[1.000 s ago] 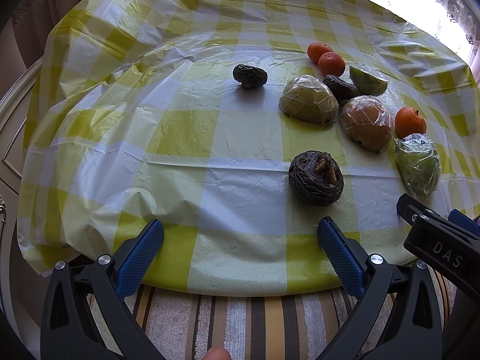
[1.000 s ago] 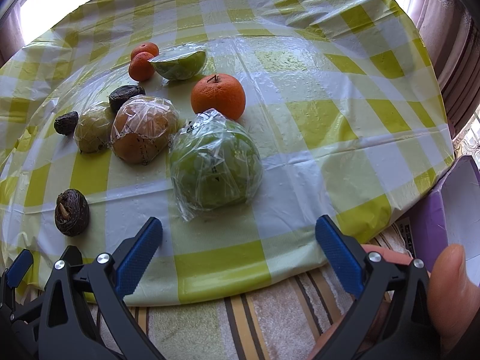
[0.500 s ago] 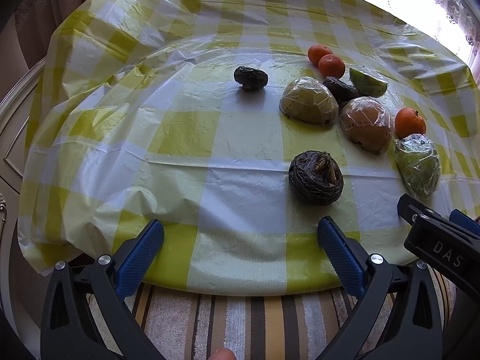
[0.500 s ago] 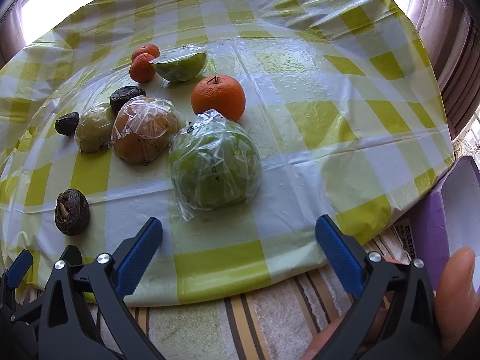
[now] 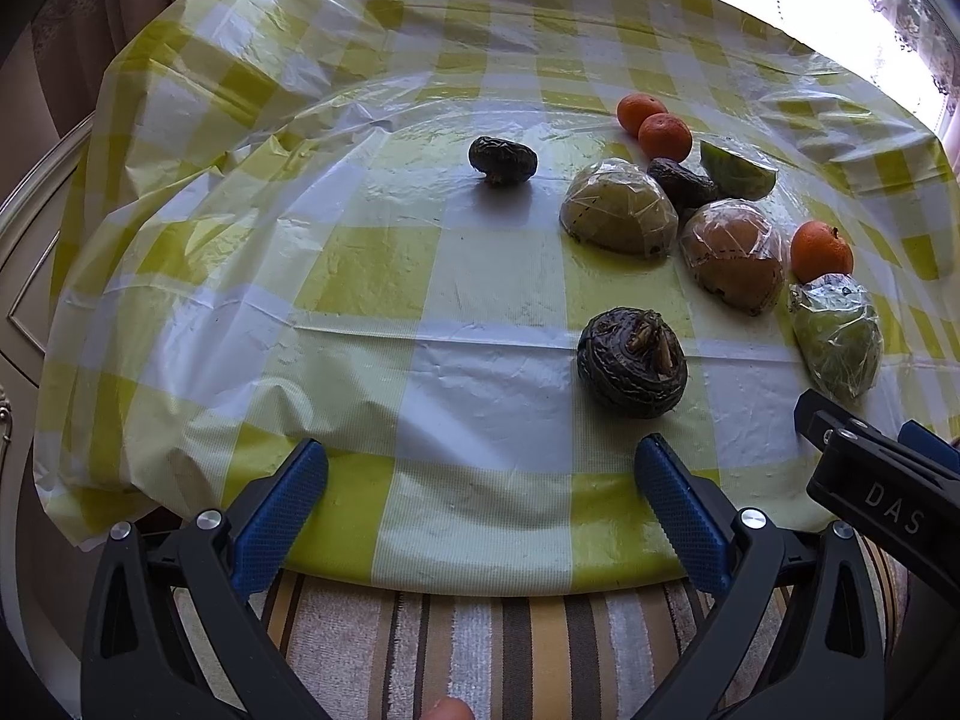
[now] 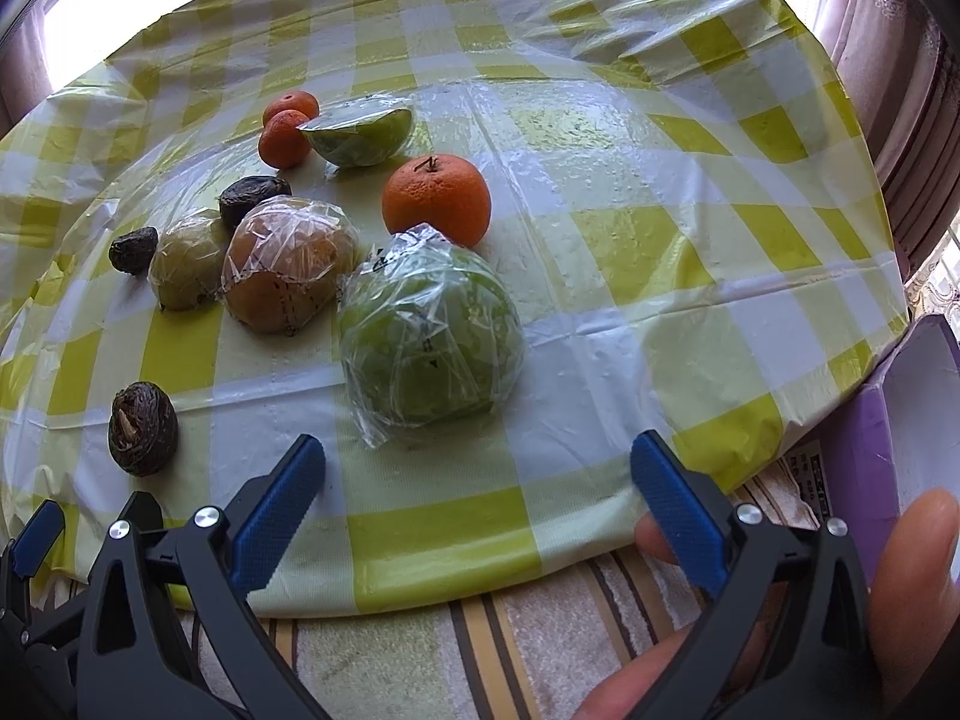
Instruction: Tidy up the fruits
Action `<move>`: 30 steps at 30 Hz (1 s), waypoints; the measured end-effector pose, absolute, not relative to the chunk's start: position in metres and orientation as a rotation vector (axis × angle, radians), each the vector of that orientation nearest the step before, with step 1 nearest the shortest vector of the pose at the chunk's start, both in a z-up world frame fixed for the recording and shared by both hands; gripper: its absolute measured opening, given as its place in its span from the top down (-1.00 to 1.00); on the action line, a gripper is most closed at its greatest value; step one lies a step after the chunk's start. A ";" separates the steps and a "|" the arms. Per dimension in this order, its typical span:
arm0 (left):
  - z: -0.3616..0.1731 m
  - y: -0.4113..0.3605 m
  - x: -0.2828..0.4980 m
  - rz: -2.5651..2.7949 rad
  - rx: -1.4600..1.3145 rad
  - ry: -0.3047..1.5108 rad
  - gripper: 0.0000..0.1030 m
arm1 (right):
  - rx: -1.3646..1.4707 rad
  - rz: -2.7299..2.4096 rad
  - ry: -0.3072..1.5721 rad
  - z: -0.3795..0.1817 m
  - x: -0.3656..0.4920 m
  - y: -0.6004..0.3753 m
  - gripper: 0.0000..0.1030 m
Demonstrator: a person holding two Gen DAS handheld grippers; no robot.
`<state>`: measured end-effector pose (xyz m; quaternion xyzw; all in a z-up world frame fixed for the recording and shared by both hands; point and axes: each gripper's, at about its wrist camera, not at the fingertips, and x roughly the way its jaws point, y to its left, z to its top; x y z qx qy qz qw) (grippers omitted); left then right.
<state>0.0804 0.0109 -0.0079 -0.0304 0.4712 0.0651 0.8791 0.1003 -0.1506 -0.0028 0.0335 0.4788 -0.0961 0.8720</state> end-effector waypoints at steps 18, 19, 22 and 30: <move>-0.009 0.012 0.083 0.143 -0.061 0.972 -0.92 | 0.067 -0.195 0.995 -0.003 0.104 -0.151 -0.97; -0.009 0.012 0.083 0.141 -0.062 0.971 -0.92 | 0.067 -0.196 0.995 -0.003 0.104 -0.151 -0.97; -0.009 0.012 0.082 0.141 -0.063 0.967 -0.92 | 0.068 -0.198 0.995 -0.003 0.103 -0.151 -0.97; -0.009 0.011 0.081 0.142 -0.063 0.963 -0.92 | 0.069 -0.198 0.994 -0.003 0.103 -0.152 -0.97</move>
